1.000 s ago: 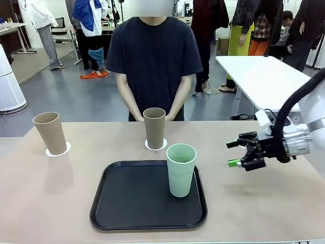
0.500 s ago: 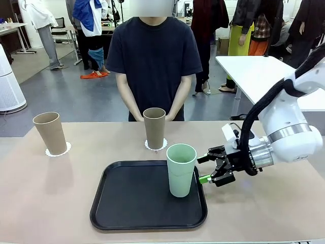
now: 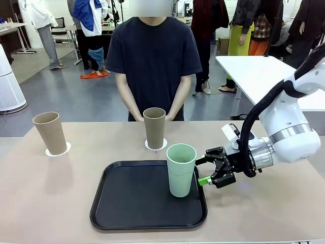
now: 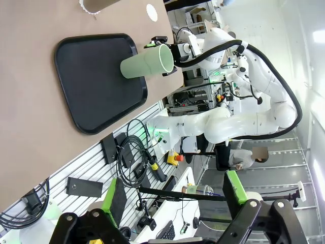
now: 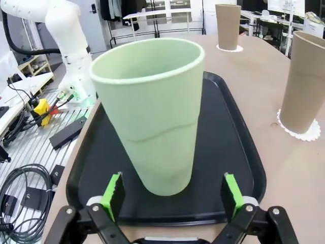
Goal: Place coasters on the table and set cups on them.
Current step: Take one Reusable plastic cup from the Flat Tray and place it on a coaster set by the human.
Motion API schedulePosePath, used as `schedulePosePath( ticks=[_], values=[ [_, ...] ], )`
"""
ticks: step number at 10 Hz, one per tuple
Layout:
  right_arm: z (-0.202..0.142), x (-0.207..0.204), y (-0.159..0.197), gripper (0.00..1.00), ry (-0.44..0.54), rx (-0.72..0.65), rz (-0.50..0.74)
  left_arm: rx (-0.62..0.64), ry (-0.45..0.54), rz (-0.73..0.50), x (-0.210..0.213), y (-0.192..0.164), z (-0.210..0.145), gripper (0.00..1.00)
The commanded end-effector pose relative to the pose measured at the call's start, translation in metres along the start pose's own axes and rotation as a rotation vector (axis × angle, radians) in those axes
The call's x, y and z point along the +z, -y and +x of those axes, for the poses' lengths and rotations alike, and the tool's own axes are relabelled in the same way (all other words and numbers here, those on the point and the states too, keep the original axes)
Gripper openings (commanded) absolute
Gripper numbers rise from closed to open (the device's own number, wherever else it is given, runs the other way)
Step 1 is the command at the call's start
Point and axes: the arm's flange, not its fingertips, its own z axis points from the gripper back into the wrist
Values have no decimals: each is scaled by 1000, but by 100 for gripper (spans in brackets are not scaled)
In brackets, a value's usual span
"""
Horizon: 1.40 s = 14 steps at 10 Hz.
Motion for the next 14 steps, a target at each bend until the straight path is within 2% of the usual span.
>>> schedulePosePath(
  ticks=[1,9,14],
  values=[
    [0,-5,-3,100,12,1,22,13,12,-5,-1,3,0,100],
    [-3,-3,-5,100,32,22,27,13,12,-5,-1,3,0,100],
    [-14,-31,-7,100,9,14,96,13,12,-5,-1,3,0,100]
  ],
)
